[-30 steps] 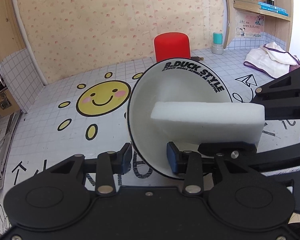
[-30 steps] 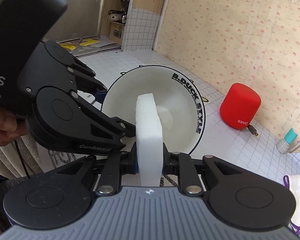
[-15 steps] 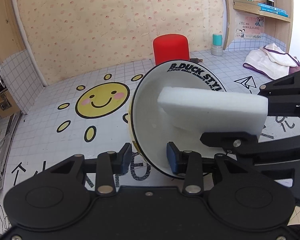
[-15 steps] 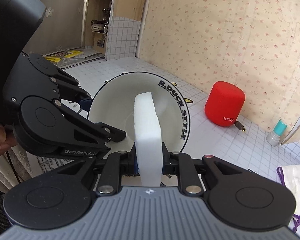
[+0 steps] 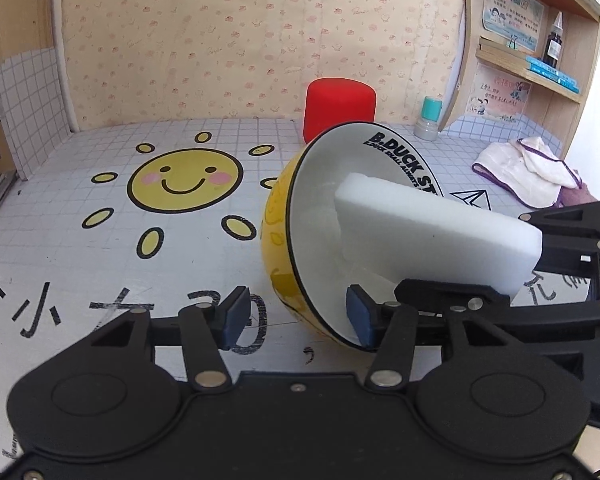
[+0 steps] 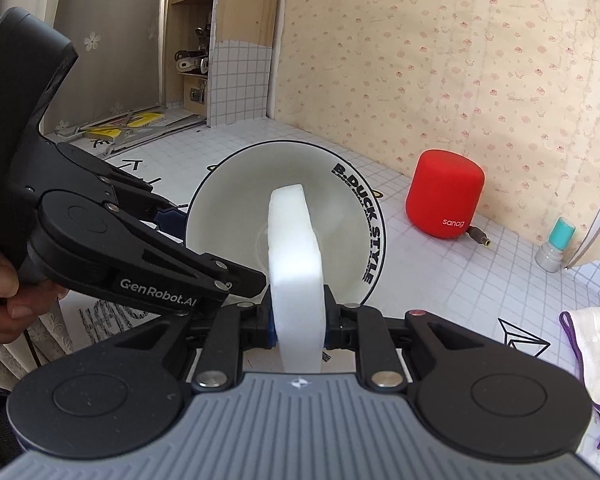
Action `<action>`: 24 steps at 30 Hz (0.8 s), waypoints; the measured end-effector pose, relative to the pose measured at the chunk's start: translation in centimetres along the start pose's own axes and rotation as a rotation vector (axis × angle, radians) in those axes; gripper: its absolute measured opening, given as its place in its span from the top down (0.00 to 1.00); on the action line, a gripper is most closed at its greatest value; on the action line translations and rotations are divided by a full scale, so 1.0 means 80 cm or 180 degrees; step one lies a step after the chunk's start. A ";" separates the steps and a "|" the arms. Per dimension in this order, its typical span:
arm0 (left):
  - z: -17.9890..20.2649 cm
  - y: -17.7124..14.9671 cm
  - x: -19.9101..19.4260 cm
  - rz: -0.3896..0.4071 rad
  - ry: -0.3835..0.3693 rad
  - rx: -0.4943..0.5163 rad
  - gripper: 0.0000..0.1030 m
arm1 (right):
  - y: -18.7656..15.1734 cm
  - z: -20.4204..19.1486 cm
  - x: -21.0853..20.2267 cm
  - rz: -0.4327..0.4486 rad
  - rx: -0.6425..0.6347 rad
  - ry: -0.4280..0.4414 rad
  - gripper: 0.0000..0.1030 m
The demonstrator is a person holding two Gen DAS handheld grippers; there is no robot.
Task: Clean bowl
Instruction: 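Hold the bowl with the left gripper while the right gripper wipes the sponge across the bowl bottom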
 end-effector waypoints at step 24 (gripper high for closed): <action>0.010 0.009 0.008 -0.0096 0.0159 0.0379 0.73 | 0.002 -0.010 -0.008 -0.0019 -0.0260 -0.0066 0.79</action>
Point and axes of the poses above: each gripper's, at about its wrist camera, not at the fingertips, and x roughly the way its jaws point, z to its right, y to its top, the point moved 6 cm from there along x, roughly the way its jaws point, and after that the axes turned 11 degrees about -y, right-handed, at the moved point
